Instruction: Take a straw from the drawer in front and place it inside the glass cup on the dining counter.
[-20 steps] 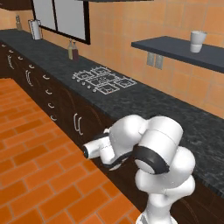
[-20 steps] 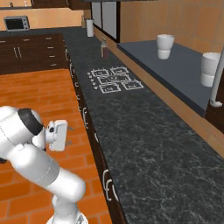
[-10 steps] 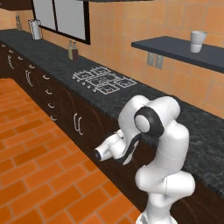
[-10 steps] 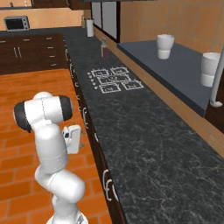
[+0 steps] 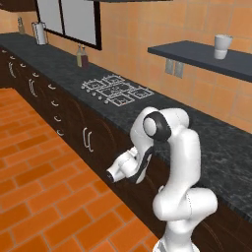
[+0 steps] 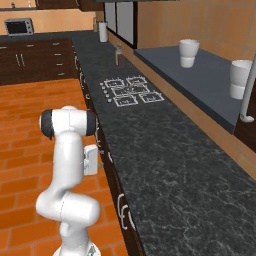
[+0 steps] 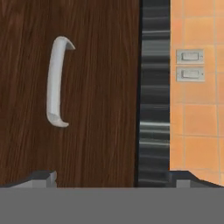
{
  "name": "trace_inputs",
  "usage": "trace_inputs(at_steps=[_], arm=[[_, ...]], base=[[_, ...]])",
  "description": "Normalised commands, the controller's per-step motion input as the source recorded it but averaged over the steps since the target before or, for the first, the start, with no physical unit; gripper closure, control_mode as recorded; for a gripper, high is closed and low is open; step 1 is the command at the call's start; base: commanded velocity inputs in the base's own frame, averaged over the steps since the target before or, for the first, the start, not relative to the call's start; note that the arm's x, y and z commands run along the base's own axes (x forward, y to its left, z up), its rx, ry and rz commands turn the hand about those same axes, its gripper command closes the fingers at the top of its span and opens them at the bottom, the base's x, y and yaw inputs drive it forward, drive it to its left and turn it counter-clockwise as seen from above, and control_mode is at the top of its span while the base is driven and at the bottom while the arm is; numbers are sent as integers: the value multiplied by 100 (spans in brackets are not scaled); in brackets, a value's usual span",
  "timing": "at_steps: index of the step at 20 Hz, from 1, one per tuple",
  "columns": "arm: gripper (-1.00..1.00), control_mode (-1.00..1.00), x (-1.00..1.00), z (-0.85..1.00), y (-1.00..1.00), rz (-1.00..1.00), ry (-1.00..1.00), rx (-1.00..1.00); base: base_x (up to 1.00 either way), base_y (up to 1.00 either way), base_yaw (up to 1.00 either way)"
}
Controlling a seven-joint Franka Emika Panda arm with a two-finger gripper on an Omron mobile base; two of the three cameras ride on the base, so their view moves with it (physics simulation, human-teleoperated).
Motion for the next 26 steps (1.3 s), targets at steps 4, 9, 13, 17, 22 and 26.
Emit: trace_inputs(at_steps=[4, 9, 13, 17, 22, 26], arm=[[-100, -100, 60, -22, -20, -2, 0, -2], [-100, -100, 44, -30, -19, -1, 0, -1], [-100, -100, 33, -33, -19, -1, 0, 0], [-100, -100, 33, -33, -17, 0, 0, 0], [-100, -100, 29, -32, -13, 0, 0, 0], [100, -100, 18, -23, -3, 0, 0, 0]], base=[[0, 0, 0], [0, 0, 0], [0, 0, 0], [0, 0, 0], [0, 0, 0], [0, 0, 0]])
